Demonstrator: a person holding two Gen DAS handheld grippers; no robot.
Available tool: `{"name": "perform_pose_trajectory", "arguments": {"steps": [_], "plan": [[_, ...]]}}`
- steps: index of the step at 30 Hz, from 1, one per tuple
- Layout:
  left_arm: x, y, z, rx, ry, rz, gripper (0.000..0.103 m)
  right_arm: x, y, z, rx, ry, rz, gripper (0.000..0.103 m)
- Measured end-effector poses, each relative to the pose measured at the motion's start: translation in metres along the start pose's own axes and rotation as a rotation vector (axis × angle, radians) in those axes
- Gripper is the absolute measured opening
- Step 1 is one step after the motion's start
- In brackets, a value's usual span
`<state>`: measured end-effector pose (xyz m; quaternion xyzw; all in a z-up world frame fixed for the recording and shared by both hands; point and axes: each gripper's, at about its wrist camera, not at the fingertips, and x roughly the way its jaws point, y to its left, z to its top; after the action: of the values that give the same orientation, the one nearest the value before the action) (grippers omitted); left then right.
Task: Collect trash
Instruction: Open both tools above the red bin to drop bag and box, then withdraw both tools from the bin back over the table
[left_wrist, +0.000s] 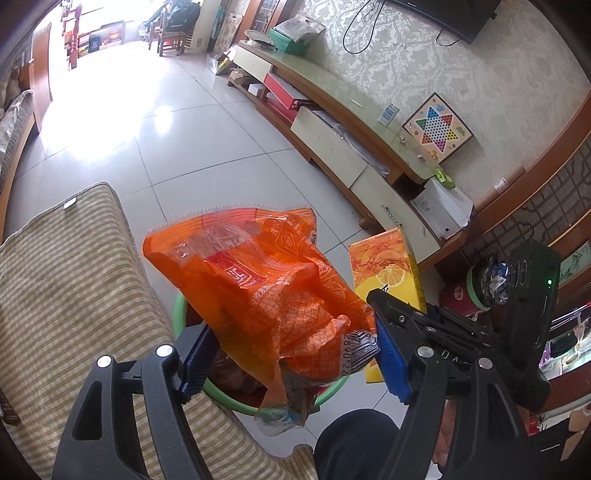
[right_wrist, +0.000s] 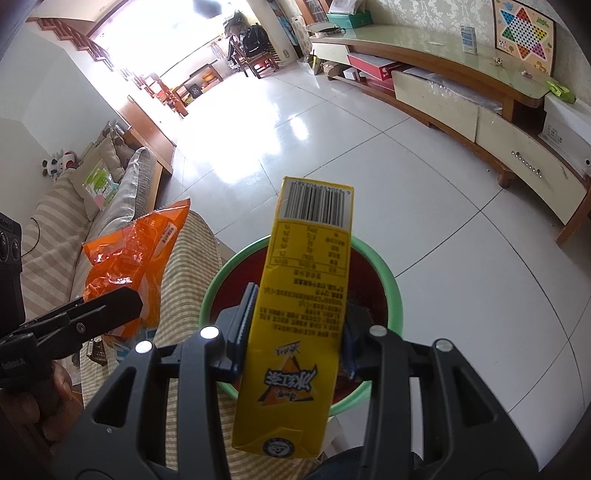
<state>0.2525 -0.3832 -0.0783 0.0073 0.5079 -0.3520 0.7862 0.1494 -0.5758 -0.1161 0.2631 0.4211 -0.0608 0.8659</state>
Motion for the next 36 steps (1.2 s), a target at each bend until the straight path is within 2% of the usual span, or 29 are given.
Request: {"name": "perform_pose_trajectory", "arguments": {"steps": [7, 9, 11, 20, 21, 22, 23, 24, 27, 31, 36], "plan": [[0.005, 0.004, 0.004, -0.032, -0.001, -0.004, 0.078, 0.001, -0.002, -0.001, 0.005, -0.001, 0.004, 0.038], [0.005, 0.003, 0.004, -0.038, -0.007, -0.003, 0.088, 0.003, -0.003, -0.001, 0.005, 0.001, 0.002, 0.038], [0.003, 0.003, 0.004, -0.039, -0.022, 0.011, 0.092, 0.003, -0.002, -0.003, 0.007, 0.001, 0.003, 0.038], [-0.010, 0.011, 0.008, -0.070, -0.066, 0.013, 0.094, 0.009, 0.001, -0.001, -0.005, 0.013, 0.018, 0.039], [-0.012, 0.012, 0.008, -0.073, -0.070, 0.014, 0.094, 0.010, 0.003, 0.000, -0.012, 0.015, 0.025, 0.045], [-0.014, 0.014, 0.007, -0.076, -0.074, 0.015, 0.094, 0.011, 0.005, 0.000, -0.021, 0.018, 0.026, 0.056], [-0.016, 0.017, 0.006, -0.078, -0.076, 0.018, 0.094, 0.010, 0.008, 0.000, -0.031, 0.013, 0.010, 0.081], [-0.019, 0.020, 0.006, -0.081, -0.078, 0.021, 0.094, 0.009, 0.009, 0.000, -0.042, 0.002, 0.001, 0.094], [-0.026, 0.027, 0.003, -0.097, -0.090, 0.028, 0.094, 0.007, 0.017, 0.001, -0.065, -0.008, -0.005, 0.097], [-0.037, 0.036, -0.006, -0.118, -0.103, 0.030, 0.094, 0.008, 0.024, -0.001, -0.054, -0.002, 0.011, 0.098], [-0.057, 0.046, -0.022, -0.130, -0.127, 0.058, 0.095, 0.005, 0.038, -0.006, -0.054, -0.005, -0.013, 0.098]]}}
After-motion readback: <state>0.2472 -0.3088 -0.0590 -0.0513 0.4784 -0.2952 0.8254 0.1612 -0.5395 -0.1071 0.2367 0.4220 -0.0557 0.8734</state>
